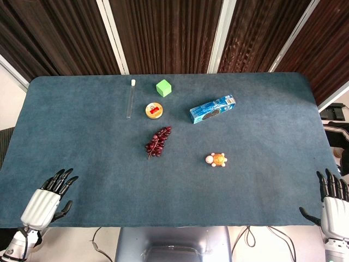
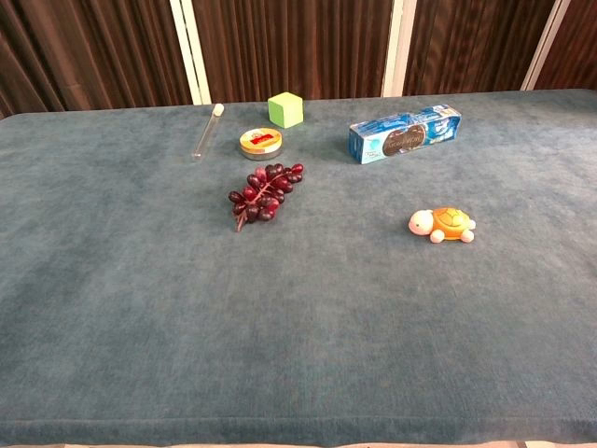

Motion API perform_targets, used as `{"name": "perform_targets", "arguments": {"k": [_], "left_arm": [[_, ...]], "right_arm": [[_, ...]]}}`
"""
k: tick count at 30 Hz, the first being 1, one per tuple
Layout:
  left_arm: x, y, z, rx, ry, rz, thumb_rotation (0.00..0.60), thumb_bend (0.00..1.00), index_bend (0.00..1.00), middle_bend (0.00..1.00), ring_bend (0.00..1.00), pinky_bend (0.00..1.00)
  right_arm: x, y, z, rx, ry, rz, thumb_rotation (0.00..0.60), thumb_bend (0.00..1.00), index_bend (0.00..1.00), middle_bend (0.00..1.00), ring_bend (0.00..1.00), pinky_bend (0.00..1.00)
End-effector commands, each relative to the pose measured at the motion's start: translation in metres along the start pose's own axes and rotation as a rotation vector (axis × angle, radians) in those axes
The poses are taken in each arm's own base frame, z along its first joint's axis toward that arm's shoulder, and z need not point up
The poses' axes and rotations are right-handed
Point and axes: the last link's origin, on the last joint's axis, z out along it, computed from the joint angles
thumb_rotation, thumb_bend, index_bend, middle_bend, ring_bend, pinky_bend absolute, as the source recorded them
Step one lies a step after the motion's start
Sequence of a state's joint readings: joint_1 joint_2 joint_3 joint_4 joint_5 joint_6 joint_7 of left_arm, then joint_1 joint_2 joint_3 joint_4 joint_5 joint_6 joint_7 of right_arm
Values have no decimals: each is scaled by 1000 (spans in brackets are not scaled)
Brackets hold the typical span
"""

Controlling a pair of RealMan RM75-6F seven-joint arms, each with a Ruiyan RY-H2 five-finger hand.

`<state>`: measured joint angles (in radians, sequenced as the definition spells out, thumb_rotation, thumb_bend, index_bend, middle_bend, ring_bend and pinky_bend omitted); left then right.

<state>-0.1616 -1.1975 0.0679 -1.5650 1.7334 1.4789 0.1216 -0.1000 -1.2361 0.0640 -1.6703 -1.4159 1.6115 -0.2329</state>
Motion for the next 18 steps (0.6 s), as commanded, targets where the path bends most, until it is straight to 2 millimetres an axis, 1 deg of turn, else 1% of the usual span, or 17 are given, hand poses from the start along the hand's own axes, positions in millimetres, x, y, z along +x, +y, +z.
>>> {"name": "perform_targets", "arguments": {"k": [1,12,14,16,17,18], "left_arm": [[0,0,0,0,0,1,600,407,154,37,22,247],[-1,0,1,-3,-7,3,600,407,153,37,24,249],[0,1,1,-7,-4,2,600,407,153,38,27,249],[1,1,1,-9,0,1,600,407,153,38,27,249],[1,1,2,-10,1,-1,600,408,153,38,28,249],[0,1,2,-11,0,-1,600,408,153,38,28,249]], "right_arm": [[0,0,0,-1,0,2,600,157,0,0,0,0],[2,-4,3,21,14,-1,600,158,0,0,0,5],[2,-7,5,36,18,-7,600,157,0,0,0,10],[2,-12,9,63,16,-17,600,157,0,0,7,38],[2,-17,12,85,14,-30,600,158,0,0,64,90],[2,-20,14,103,16,-42,600,158,6,0,167,165]]}}
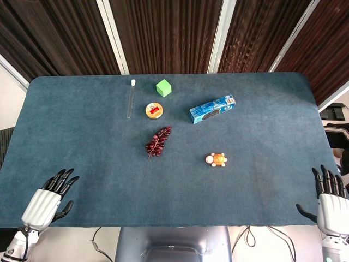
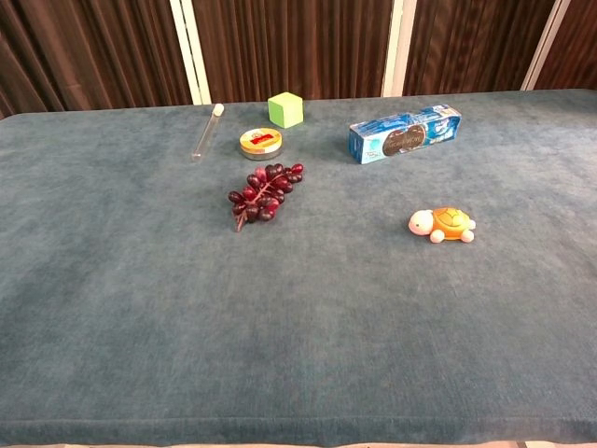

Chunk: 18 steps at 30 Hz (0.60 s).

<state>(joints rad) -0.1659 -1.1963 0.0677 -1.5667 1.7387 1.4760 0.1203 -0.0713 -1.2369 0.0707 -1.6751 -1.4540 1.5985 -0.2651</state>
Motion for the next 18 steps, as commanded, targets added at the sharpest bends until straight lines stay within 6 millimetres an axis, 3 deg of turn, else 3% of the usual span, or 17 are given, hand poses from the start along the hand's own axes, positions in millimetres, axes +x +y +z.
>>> {"name": "perform_targets", "arguments": {"k": [1,3,4,6,12,18], "left_arm": [[0,-1,1,-1,-2,0,600,409,153,38,27,249],[-1,-1,1,3,-8,-2,600,408,153,39,27,250],[0,-1,1,4,-8,-4,600,409,153,39,28,250],[0,-1,0,3,-2,-4,600,409,154,38,29,250],[0,-2,1,2,-8,-5,600,408,153,39,30,250],[1,-2,0,3,-5,-8,600,408,154,39,37,251]], "right_arm": [[1,-11,9,60,3,-33,600,158,18,0,291,252],[0,-22,18,109,10,-55,600,158,83,34,618,531],[-1,-27,22,131,4,-58,600,158,118,69,721,633],[-3,-40,32,185,-15,-49,600,159,173,131,830,738],[-7,-79,62,328,-23,-26,600,204,357,288,986,902],[-20,-110,95,381,-25,-3,600,330,452,369,1000,964]]}}
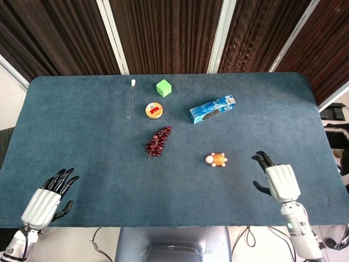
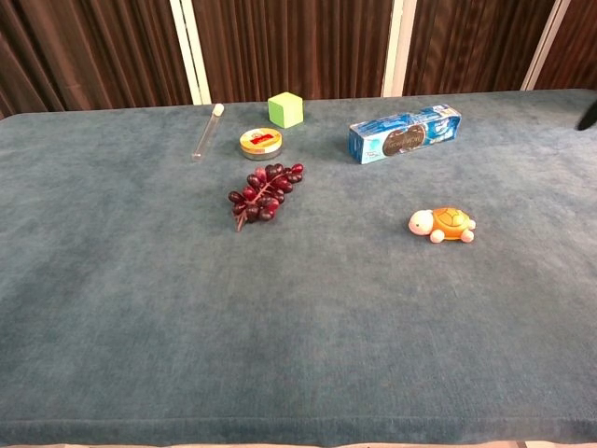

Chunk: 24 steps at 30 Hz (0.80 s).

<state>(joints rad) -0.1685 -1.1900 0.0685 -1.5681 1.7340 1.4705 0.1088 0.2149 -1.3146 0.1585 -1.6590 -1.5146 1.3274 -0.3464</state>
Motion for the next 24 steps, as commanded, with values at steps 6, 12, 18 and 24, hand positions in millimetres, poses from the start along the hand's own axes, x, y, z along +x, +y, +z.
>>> {"name": "perform_targets", "arguments": {"k": [6,12,18,24], "left_arm": [[1,0,-1,-5,5,-3,600,409,154,39,37,251],[2,-1,-2,-2,12,-9,600,408,154,39,37,251],[2,-1,-3,-5,14,-7,600,409,154,39,37,251],[3,-1,-3,-6,17,-9,600,408,154,39,37,251]], "right_arm": [[-26,-14,50,5,-34,27,600,362,488,390,1000,968],[-48,-26,71,11,-74,56,600,362,496,404,1000,968],[-63,-34,88,7,-95,61,600,362,505,415,1000,968],[-77,-36,95,-9,-142,55,600,362,502,415,1000,968]]}}
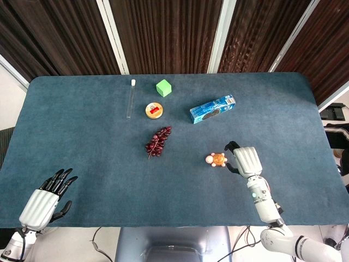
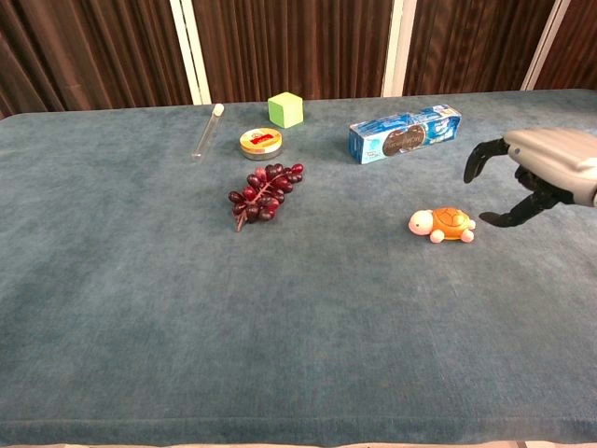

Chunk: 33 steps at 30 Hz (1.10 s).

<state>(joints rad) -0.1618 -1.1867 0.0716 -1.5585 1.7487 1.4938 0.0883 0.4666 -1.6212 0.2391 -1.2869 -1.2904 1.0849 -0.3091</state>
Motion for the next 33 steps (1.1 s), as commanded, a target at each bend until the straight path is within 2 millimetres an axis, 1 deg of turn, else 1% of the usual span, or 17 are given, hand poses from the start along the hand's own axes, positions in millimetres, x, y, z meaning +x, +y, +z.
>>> {"name": "perform_targets", "arguments": {"k": [1,11,16,19,20,22,25,26,27,29,33], "left_arm": [[0,0,0,-1,0,0,600,408,154,39,37,251],[0,0,-1,-4,-3,-1,600,408,154,40,37,251],[0,0,0,-7,-4,-1,600,409,154,40,38,251],[0,0,0,-8,-4,-1,600,408,154,40,38,251],[0,0,-1,-8,-4,-1,600,408,155,39,38,251],[0,0,-1,-8,-3,-3,600,408,154,40,38,251],[0,0,-2,-9,-1,-4,600,408,154,40,37,251],[0,0,-2,-9,0,-4,600,408,154,40,37,251],[0,0,-2,-9,-1,-5,600,409,154,40,38,251],[0,0,-2,-10,-2,-4,600,408,154,40,37,251],[0,0,-2,-11,-3,-4,600,409,154,40,38,251]], "right_arm": [[-6,-2,4,-5,-24,3,600,361,500,415,1000,968],[-21,-7,11,7,-59,13,600,349,499,416,1000,968],[-27,-11,17,23,-47,10,600,350,548,439,1000,975],[-31,-13,19,36,-34,5,600,364,607,479,1000,988],[-32,-13,20,40,-27,3,600,393,631,497,1000,993],[-34,-12,20,44,-21,-5,600,519,674,532,1000,999],[-35,-10,21,49,-5,-17,600,835,753,594,1000,1000],[-35,-9,21,50,0,-19,600,923,786,618,1000,1000],[-35,-9,21,52,5,-22,600,980,816,641,1000,1000],[-35,-7,20,53,9,-28,600,1000,836,666,1000,1000],[-35,-7,19,58,15,-33,600,1000,847,712,1000,1000]]}}
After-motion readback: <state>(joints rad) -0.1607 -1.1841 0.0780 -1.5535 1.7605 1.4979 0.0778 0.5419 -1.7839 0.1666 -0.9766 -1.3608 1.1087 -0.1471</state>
